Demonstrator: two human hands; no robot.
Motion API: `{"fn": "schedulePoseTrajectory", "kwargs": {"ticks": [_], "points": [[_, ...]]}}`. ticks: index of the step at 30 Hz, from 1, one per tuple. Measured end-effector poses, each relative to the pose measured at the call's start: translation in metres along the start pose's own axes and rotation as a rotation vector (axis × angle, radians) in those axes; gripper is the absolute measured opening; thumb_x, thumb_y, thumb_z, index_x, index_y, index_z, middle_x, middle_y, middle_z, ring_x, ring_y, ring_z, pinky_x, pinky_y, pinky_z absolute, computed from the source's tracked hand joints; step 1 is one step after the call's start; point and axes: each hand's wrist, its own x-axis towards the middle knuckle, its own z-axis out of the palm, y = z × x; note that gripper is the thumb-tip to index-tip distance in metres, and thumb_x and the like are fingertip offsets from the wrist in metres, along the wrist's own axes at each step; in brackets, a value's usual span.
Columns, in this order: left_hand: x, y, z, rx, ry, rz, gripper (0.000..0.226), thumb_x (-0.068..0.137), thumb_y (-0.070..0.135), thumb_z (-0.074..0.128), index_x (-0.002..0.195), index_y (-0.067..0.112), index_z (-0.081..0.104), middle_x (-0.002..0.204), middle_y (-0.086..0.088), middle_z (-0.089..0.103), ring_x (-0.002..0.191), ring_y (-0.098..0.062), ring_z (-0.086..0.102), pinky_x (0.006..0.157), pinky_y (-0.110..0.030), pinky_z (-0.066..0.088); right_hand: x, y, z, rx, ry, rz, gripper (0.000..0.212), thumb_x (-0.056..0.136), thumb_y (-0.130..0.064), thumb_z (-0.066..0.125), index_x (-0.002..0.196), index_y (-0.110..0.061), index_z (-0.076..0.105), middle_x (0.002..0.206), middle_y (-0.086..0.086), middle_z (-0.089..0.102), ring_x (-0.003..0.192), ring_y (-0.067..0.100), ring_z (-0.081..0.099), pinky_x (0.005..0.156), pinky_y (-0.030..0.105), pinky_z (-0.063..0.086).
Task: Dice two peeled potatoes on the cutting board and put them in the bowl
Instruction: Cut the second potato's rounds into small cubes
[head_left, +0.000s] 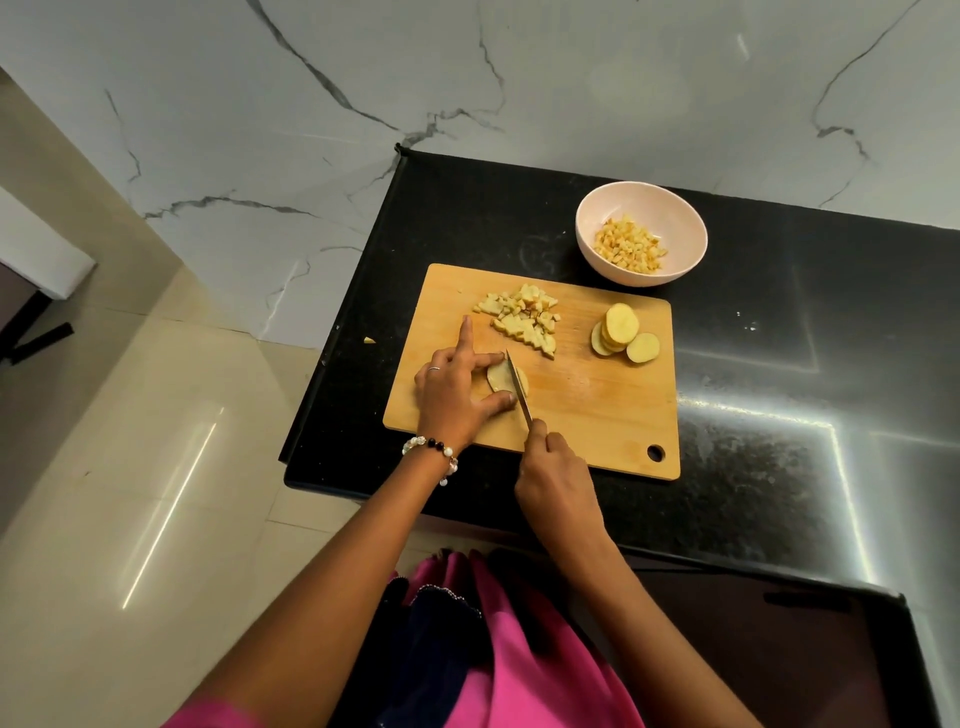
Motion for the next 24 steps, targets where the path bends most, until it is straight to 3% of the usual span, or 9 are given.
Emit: {"fn": "schedulePoseTrajectory", "kwargs": {"ticks": [2,3,8,13,24], "points": [[0.000,0.000,0.000,-0.010,-0.003,-0.001,0.110,0.070,0.047,0.076,0.151,0.019,0.006,0.119,0.021,0.062,0.122,-0.012,0.041,0.101,-0.036,0.026,-0.015,0.005,0.006,-0.015,0.028,0.006,0.050,0.055,0.007,0.076,0.103,0.011,0.063,0.069,0.016,0.061,0.040,0.028,0.052,0.035,0.029,0.031],[-0.001,-0.001,0.000,-0.013,-0.002,0.000,0.111,0.070,0.047,0.076,0.151,0.019,0.006,0.119,0.021,0.062,0.122,-0.012,0.041,0.101,-0.036,0.026,-0.020,0.007,0.006,-0.006,0.026,-0.002,0.048,0.054,0.007,0.077,0.101,0.010,0.063,0.067,0.015,0.060,0.039,0.028,0.052,0.033,0.029,0.032],[-0.002,-0.003,-0.002,-0.029,-0.020,0.034,0.110,0.071,0.043,0.077,0.151,0.020,0.005,0.123,0.020,0.060,0.123,-0.013,0.041,0.104,-0.040,0.027,-0.016,0.009,-0.001,0.140,0.053,0.003,0.041,0.086,0.001,0.051,0.126,0.009,0.050,0.089,0.023,0.061,0.067,0.042,0.058,0.053,0.038,0.040],[-0.003,-0.006,-0.007,-0.107,0.000,0.041,0.110,0.069,0.034,0.080,0.151,0.019,0.007,0.122,0.015,0.062,0.118,-0.016,0.047,0.103,-0.044,0.035,0.006,0.004,-0.004,0.136,0.071,-0.022,0.046,0.094,-0.006,0.038,0.139,0.004,0.035,0.110,0.020,0.057,0.091,0.038,0.057,0.072,0.039,0.042],[-0.002,-0.006,-0.003,-0.086,0.042,0.028,0.110,0.070,0.033,0.080,0.150,0.012,0.008,0.115,0.012,0.066,0.118,-0.017,0.049,0.102,-0.044,0.038,0.023,-0.004,-0.003,0.059,0.031,-0.024,0.052,0.092,-0.003,0.034,0.144,0.003,0.025,0.117,0.022,0.054,0.094,0.038,0.055,0.069,0.034,0.034]]}}
